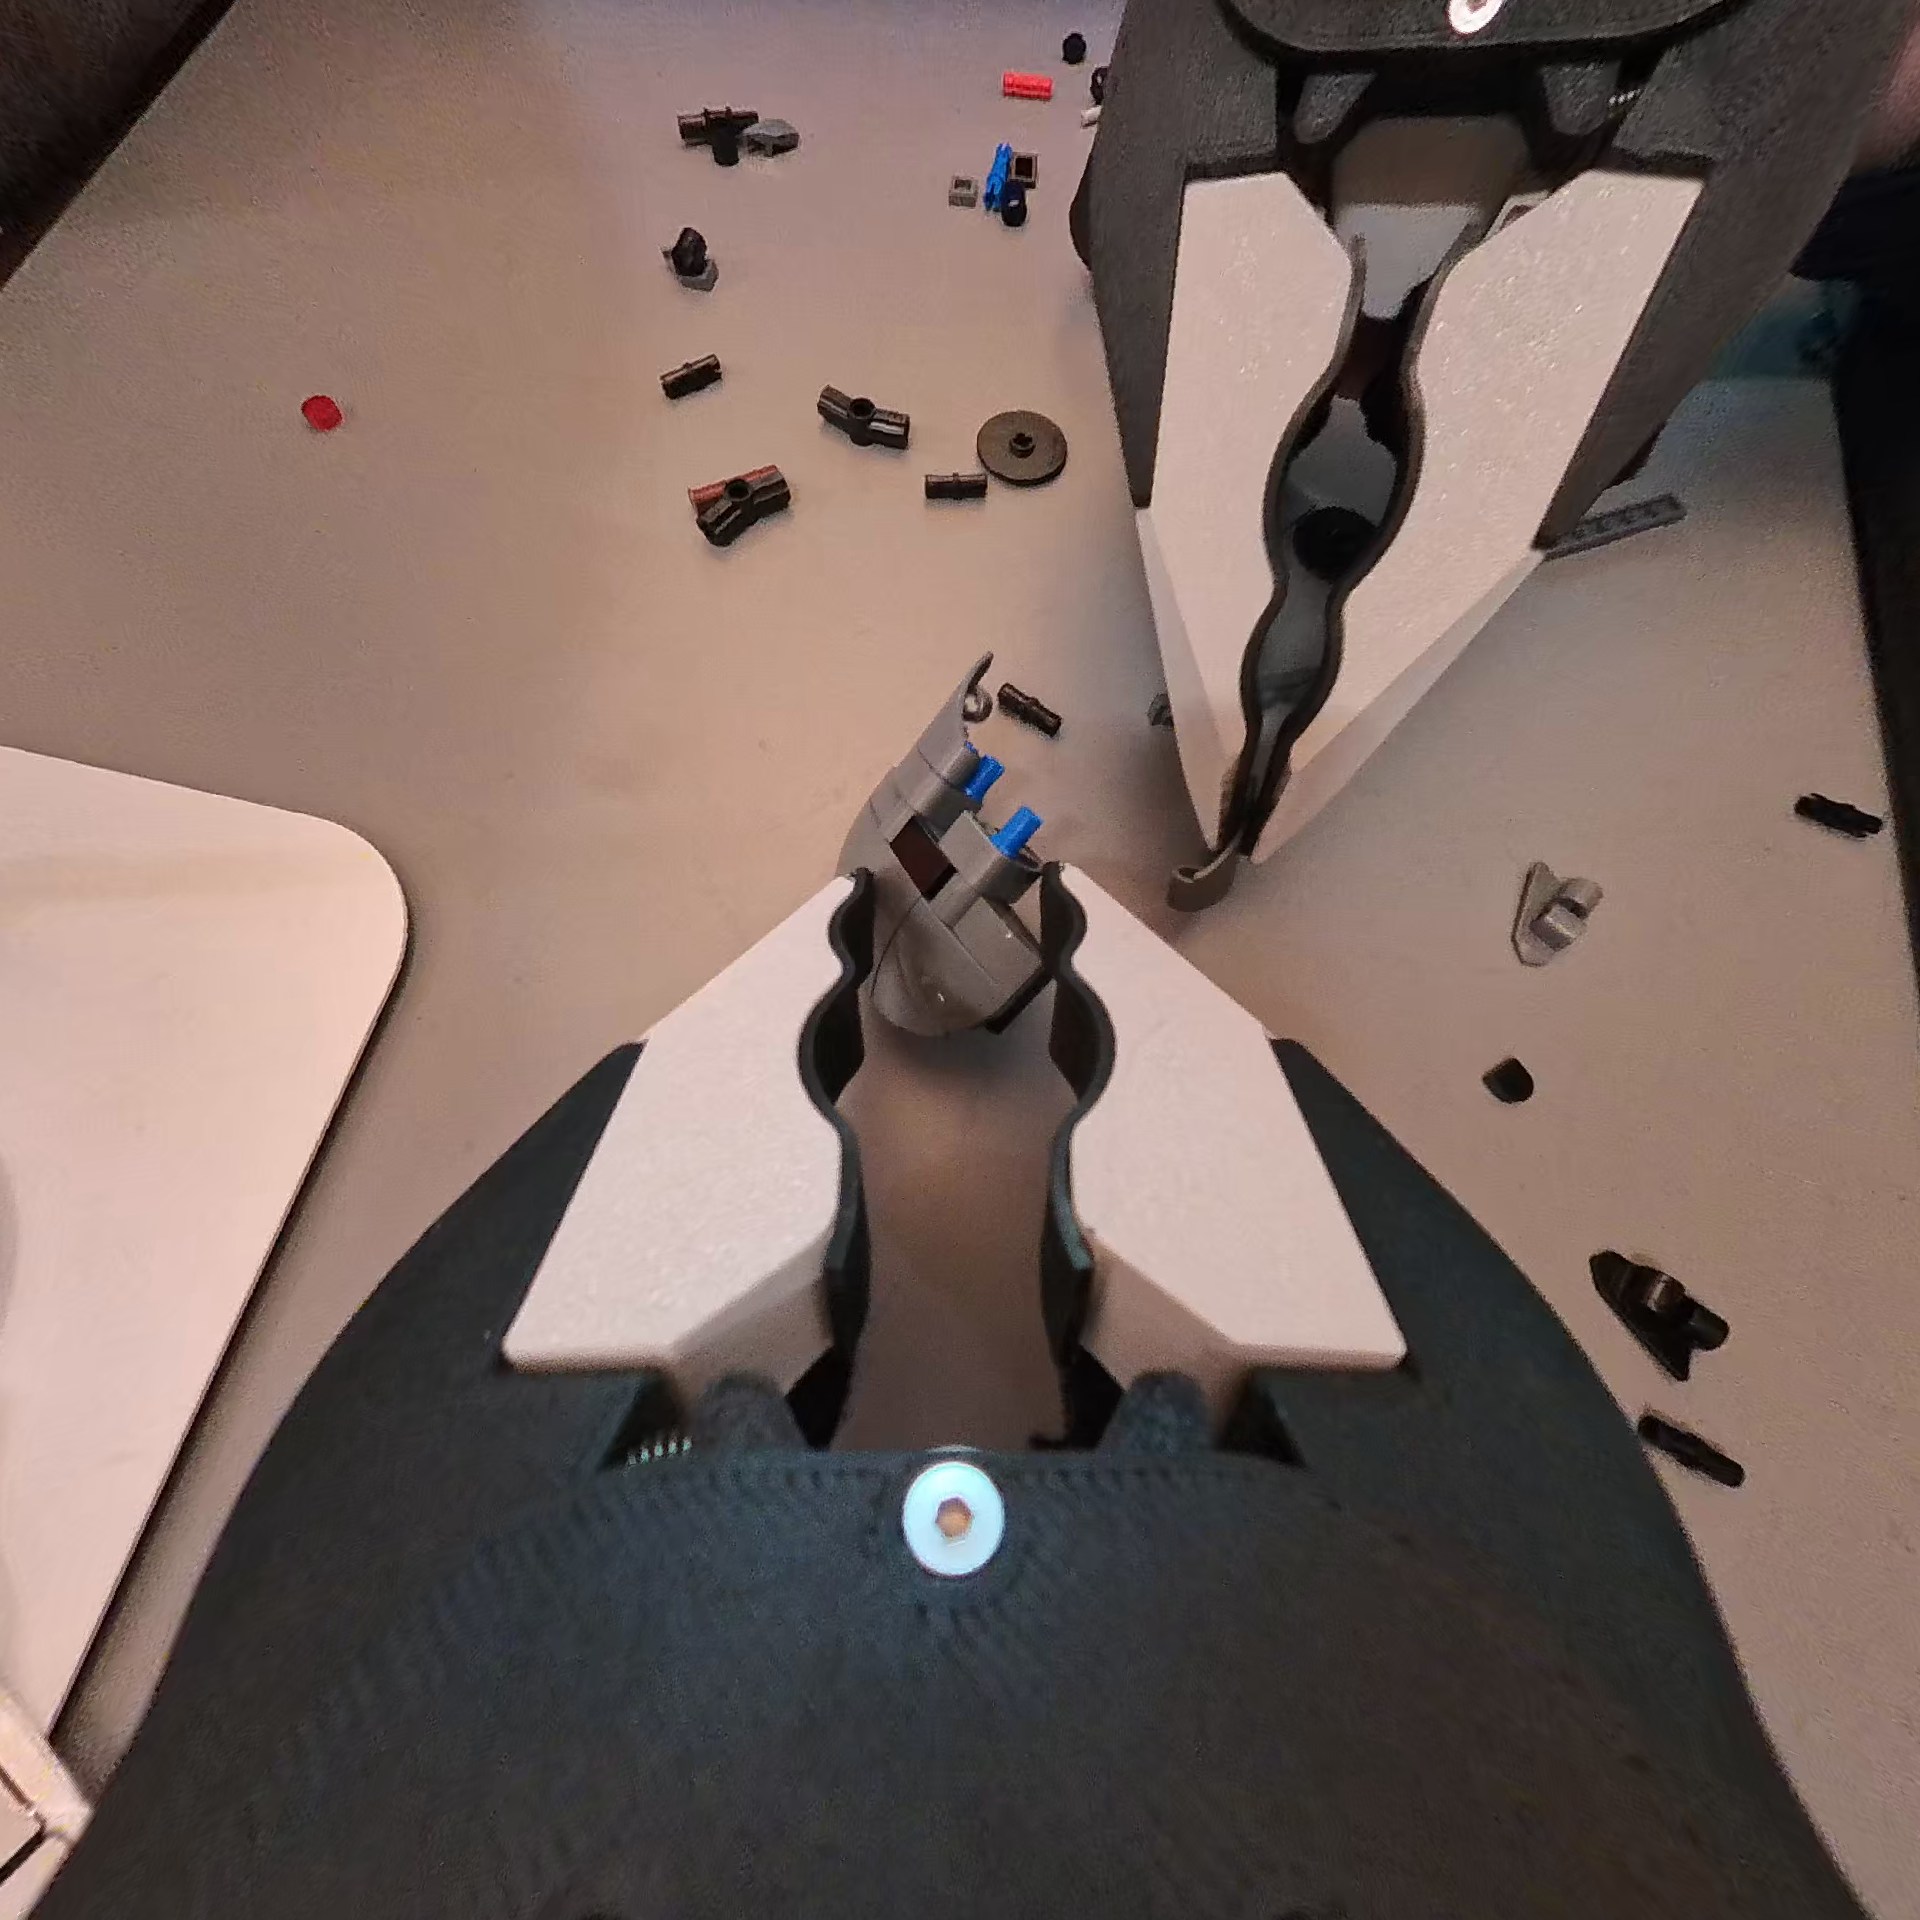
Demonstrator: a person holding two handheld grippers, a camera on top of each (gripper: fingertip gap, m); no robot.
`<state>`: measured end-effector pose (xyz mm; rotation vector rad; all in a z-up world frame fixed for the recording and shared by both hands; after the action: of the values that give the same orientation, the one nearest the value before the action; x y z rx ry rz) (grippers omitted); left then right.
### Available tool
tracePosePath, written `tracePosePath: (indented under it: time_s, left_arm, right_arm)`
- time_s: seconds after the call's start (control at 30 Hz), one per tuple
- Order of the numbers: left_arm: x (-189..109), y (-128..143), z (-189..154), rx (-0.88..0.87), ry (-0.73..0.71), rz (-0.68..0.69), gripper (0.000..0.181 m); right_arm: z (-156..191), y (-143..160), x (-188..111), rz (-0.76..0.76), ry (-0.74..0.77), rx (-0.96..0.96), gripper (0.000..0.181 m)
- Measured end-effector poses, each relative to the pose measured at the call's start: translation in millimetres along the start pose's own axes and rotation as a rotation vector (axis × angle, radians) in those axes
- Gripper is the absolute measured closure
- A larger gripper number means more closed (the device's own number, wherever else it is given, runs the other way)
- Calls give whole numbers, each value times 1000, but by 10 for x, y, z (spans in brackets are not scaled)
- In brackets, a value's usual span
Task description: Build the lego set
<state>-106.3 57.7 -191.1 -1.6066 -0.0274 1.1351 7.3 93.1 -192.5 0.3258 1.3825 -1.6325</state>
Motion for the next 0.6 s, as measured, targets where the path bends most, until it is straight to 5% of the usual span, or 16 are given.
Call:
tracePosePath:
  time_s: [0.6]
  left_arm:
    - [47, -62, -49, 3, -12, -34, 155]
  right_arm:
    - [-158, -146, -233, -185, 149, -16, 181]
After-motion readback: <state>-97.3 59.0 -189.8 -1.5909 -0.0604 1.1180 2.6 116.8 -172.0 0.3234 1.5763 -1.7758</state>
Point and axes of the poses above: each gripper's, where its closed fingertips meet, x out along the fingers, y out of its underside, z = x × y across the jaws, the point moved 7 cm from there along -x, back along the fingers, and after that the axes turned 9 degrees about x, right-handed, at the moved point
